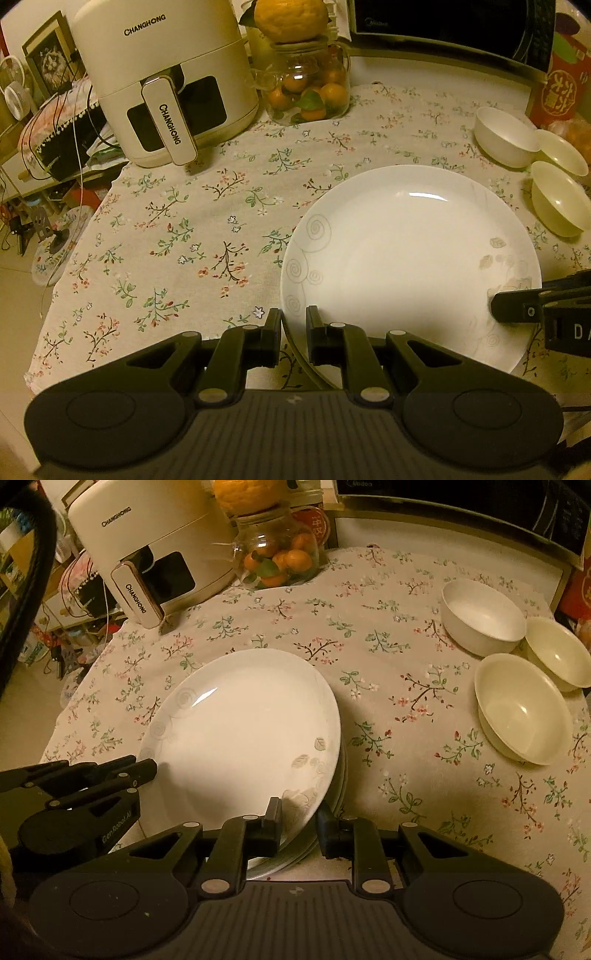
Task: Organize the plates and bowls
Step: 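Carry the held white plates over the tablecloth with both tools, then lower the held white plates onto the tablecloth with both tools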
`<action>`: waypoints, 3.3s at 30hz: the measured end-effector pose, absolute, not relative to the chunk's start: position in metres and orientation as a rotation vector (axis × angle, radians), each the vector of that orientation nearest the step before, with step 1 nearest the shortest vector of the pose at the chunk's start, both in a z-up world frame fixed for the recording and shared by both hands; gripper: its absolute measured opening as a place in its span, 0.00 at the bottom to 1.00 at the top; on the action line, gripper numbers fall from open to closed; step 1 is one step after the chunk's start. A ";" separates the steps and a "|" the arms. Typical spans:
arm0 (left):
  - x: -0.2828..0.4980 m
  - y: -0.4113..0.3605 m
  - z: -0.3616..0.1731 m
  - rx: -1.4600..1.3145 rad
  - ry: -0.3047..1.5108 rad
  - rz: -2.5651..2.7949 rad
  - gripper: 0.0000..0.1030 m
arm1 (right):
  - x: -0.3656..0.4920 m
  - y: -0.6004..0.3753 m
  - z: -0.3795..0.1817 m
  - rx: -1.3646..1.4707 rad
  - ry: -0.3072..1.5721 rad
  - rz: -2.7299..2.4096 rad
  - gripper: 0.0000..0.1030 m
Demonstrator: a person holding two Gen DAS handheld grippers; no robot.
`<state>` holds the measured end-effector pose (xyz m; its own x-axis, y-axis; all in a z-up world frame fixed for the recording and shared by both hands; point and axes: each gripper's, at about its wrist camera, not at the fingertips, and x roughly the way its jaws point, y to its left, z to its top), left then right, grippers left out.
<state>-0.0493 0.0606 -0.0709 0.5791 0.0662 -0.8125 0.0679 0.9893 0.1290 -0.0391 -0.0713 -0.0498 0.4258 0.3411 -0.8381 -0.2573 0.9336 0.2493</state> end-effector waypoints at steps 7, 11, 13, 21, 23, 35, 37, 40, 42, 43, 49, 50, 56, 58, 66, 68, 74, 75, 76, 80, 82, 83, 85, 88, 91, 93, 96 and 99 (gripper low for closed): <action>-0.050 0.060 -0.071 0.162 0.954 -0.001 0.11 | -0.041 -0.067 -0.048 0.044 1.054 0.375 0.20; -0.049 0.061 -0.071 0.169 0.954 -0.006 0.12 | -0.041 -0.065 -0.047 0.028 1.046 0.373 0.20; -0.049 0.060 -0.072 0.176 0.953 -0.007 0.12 | -0.041 -0.064 -0.047 0.024 1.042 0.372 0.20; -0.049 0.060 -0.073 0.178 0.956 -0.013 0.12 | -0.042 -0.062 -0.046 0.003 1.022 0.374 0.20; -0.049 0.060 -0.074 0.177 0.960 -0.016 0.12 | -0.042 -0.062 -0.046 -0.003 1.014 0.379 0.20; -0.051 0.059 -0.075 0.187 0.956 -0.018 0.12 | -0.044 -0.066 -0.046 -0.014 0.968 0.409 0.22; -0.051 0.058 -0.075 0.188 0.955 -0.018 0.12 | -0.044 -0.066 -0.046 -0.010 0.965 0.413 0.23; -0.051 0.058 -0.075 0.190 0.954 -0.017 0.12 | -0.045 -0.066 -0.047 -0.017 0.951 0.425 0.25; -0.051 0.058 -0.075 0.192 0.953 -0.017 0.12 | -0.047 -0.065 -0.048 -0.031 0.939 0.429 0.26; -0.051 0.057 -0.075 0.193 0.953 -0.017 0.12 | -0.048 -0.064 -0.048 -0.037 0.933 0.431 0.27; -0.051 0.057 -0.076 0.200 0.950 -0.018 0.12 | -0.046 -0.067 -0.048 -0.025 0.919 0.441 0.28; -0.051 0.057 -0.076 0.200 0.950 -0.018 0.12 | -0.046 -0.068 -0.048 -0.018 0.917 0.443 0.29; -0.052 0.056 -0.076 0.202 0.950 -0.018 0.12 | -0.044 -0.071 -0.048 0.016 0.918 0.446 0.29; -0.052 0.056 -0.076 0.205 0.950 -0.019 0.12 | -0.043 -0.072 -0.048 0.016 0.918 0.449 0.29; -0.053 0.053 -0.077 0.256 0.937 -0.023 0.12 | -0.042 -0.077 -0.049 0.040 0.933 0.453 0.28; -0.054 0.052 -0.077 0.267 0.933 -0.024 0.12 | -0.042 -0.077 -0.049 0.037 0.937 0.453 0.28; -0.054 0.050 -0.077 0.297 0.924 -0.027 0.12 | -0.041 -0.079 -0.049 0.042 0.946 0.451 0.27; -0.054 0.050 -0.078 0.303 0.923 -0.027 0.12 | -0.041 -0.079 -0.049 0.040 0.946 0.450 0.27; -0.055 0.049 -0.078 0.309 0.921 -0.027 0.12 | -0.041 -0.080 -0.049 0.041 0.946 0.449 0.27; -0.055 0.050 -0.078 0.311 0.921 -0.029 0.12 | -0.043 -0.078 -0.049 0.032 0.939 0.447 0.27; -0.055 0.050 -0.078 0.314 0.920 -0.031 0.12 | -0.044 -0.077 -0.049 0.030 0.938 0.446 0.27; -0.055 0.051 -0.078 0.317 0.919 -0.031 0.12 | -0.044 -0.077 -0.049 0.028 0.939 0.446 0.27; -0.056 0.050 -0.079 0.326 0.918 -0.032 0.12 | -0.045 -0.076 -0.049 0.022 0.940 0.444 0.27; -0.056 0.049 -0.080 0.340 0.913 -0.035 0.12 | -0.046 -0.073 -0.049 -0.014 0.941 0.431 0.27; -0.056 0.049 -0.080 0.337 0.916 -0.034 0.12 | -0.046 -0.072 -0.053 -0.022 0.952 0.418 0.28; -0.056 0.049 -0.080 0.333 0.916 -0.035 0.12 | -0.045 -0.073 -0.052 -0.014 0.952 0.417 0.28; -0.056 0.049 -0.080 0.328 0.917 -0.034 0.12 | -0.046 -0.074 -0.053 -0.018 0.951 0.417 0.28; -0.054 0.051 -0.079 0.308 0.926 -0.034 0.12 | -0.046 -0.073 -0.053 -0.021 0.950 0.420 0.29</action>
<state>-0.0541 0.0510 -0.0786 0.6038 0.1029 -0.7904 0.1600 0.9558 0.2466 -0.0462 -0.0732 -0.0530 0.5070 0.3395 -0.7923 -0.3576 0.9192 0.1651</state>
